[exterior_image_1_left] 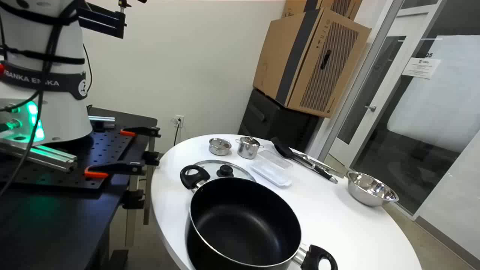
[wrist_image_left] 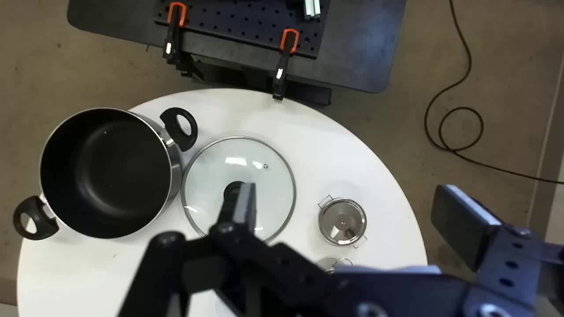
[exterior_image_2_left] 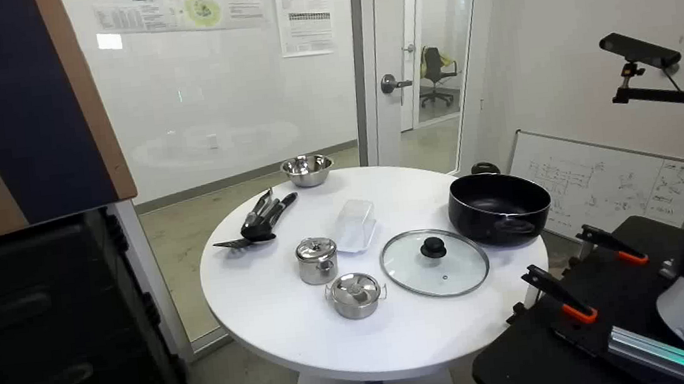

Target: Pick the lid and put it on the pot

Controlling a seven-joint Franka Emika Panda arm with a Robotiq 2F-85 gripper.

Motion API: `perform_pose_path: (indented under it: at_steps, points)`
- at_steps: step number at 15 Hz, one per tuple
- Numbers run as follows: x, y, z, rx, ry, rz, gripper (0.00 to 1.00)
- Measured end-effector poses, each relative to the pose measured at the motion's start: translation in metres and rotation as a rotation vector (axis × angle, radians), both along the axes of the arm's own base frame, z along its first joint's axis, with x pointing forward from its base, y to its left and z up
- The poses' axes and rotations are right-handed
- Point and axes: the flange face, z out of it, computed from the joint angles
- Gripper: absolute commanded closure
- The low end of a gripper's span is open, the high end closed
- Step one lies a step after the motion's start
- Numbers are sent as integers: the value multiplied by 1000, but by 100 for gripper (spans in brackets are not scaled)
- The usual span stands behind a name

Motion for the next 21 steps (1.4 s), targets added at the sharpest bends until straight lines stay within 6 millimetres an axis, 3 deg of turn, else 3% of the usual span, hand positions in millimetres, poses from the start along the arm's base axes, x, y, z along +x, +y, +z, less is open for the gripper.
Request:
perform_pose_path:
  at_steps: [4,7,12,15,21]
  points:
    - [3,-1,-4,-7,-2,-7,0]
    - [21,-7,-27,-54,-63,-64,0]
    - [65,-25,-97,-175,-224,-228,0]
    - [78,-34,-142,-227,-168,-334,0]
    - [78,-32,-135,-222,-184,-333,0]
